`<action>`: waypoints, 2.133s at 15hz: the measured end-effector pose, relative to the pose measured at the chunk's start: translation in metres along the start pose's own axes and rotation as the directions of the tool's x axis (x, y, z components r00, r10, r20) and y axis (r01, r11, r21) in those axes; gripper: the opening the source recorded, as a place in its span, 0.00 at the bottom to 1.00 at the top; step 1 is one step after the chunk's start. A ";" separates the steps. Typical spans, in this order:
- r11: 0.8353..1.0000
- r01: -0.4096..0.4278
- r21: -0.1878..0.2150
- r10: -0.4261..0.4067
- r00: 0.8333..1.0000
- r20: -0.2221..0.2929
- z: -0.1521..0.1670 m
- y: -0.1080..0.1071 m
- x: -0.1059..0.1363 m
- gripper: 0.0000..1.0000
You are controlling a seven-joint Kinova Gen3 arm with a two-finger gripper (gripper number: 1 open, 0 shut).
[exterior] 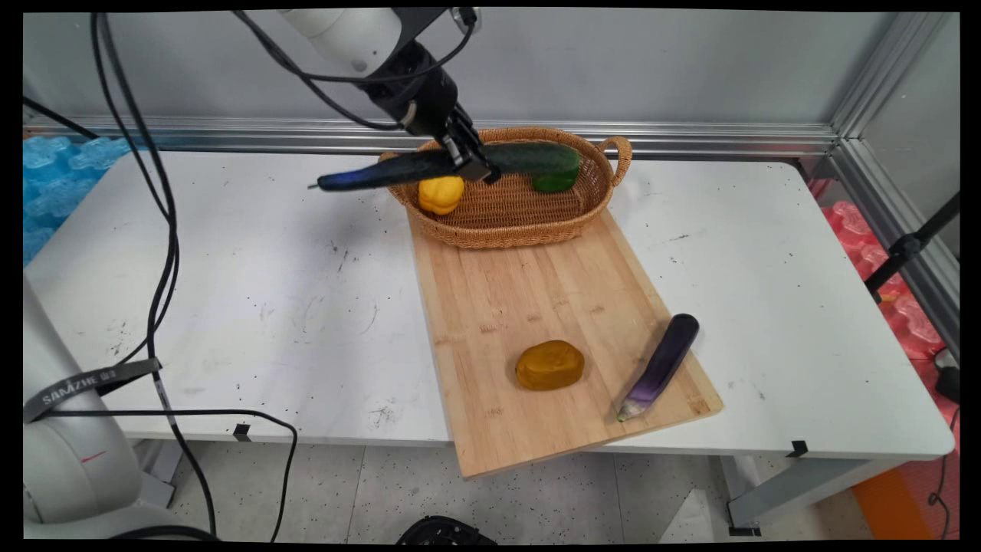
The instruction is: Place the picked object on the cutting board
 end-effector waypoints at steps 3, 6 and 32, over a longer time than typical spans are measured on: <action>1.000 0.017 -0.023 -0.018 1.000 -0.011 0.003 0.021 -0.006 0.00; 0.999 0.023 -0.038 -0.024 1.000 -0.017 0.017 0.034 -0.013 0.00; 0.995 0.058 -0.086 -0.061 0.997 -0.040 0.176 0.065 -0.044 1.00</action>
